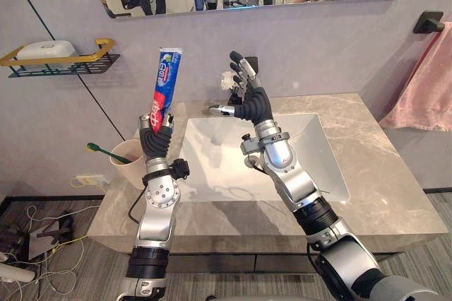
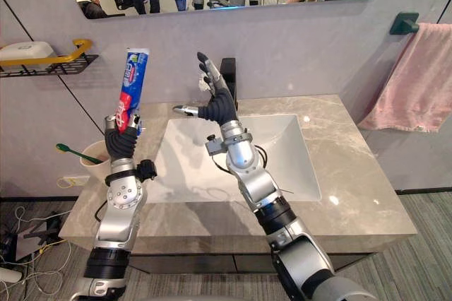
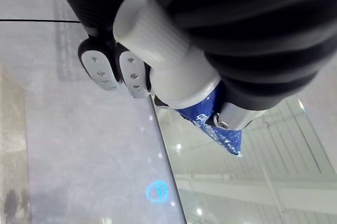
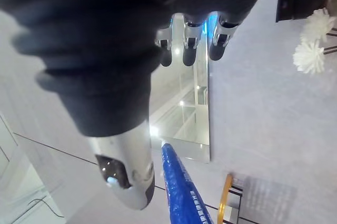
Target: Organize washtable
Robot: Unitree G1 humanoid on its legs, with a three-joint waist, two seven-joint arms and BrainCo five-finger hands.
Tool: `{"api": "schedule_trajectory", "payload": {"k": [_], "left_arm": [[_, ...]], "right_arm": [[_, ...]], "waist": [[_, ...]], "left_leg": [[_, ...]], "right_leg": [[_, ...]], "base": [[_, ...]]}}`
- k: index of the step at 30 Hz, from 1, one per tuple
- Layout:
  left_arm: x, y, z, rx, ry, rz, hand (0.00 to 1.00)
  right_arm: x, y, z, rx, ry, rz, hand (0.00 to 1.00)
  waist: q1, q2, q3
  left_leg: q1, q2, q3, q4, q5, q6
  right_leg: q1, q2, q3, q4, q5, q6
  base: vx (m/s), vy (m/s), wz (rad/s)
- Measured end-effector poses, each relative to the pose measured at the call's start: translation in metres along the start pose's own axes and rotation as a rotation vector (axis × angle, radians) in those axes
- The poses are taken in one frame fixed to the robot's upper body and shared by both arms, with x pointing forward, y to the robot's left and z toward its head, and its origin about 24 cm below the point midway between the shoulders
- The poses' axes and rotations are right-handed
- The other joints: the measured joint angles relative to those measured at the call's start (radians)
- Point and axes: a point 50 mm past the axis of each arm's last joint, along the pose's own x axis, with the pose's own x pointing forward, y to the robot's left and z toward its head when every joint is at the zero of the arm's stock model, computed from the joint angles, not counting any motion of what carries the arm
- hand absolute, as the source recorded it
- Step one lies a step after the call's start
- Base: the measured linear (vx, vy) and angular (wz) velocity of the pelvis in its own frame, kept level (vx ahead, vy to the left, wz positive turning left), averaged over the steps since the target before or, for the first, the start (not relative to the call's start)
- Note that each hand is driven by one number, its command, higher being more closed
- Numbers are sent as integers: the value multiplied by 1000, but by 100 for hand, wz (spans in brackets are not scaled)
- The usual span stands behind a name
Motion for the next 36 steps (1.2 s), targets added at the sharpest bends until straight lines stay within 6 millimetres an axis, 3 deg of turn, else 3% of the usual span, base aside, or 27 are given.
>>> {"api": "schedule_trajectory", "payload": {"k": [15, 20, 27, 36], "left_arm": [[-18, -34, 13, -80, -28, -144, 100], [-21, -40, 16, -89, -35, -172, 100], [-23, -45, 36, -142, -115, -196, 100], [-25, -47, 38, -149, -120, -204, 100]], "right_arm": [[-8, 19, -4, 218, 39, 62, 0], [-9, 21, 2, 300, 14, 56, 0], [-13, 24, 0, 356, 23, 66, 0], [-14, 26, 7, 449, 3, 64, 0]], "waist": [[-1, -1, 1], [0, -2, 1], [-2, -3, 2], [0, -4, 2]], "left_leg": [[-1, 0, 1, 0, -2, -2], [-2, 0, 1, 0, -2, -2], [-2, 1, 1, 0, -3, -2], [-6, 1, 1, 0, -3, -3]], "right_leg": [[-2, 0, 0, -1, 0, 0], [-2, 1, 0, -1, 0, 0], [-3, 1, 0, -1, 0, 0], [-7, 1, 0, -1, 0, 0]], "base": [[0, 0, 0], [0, 0, 0], [0, 0, 0], [0, 0, 0]]}}
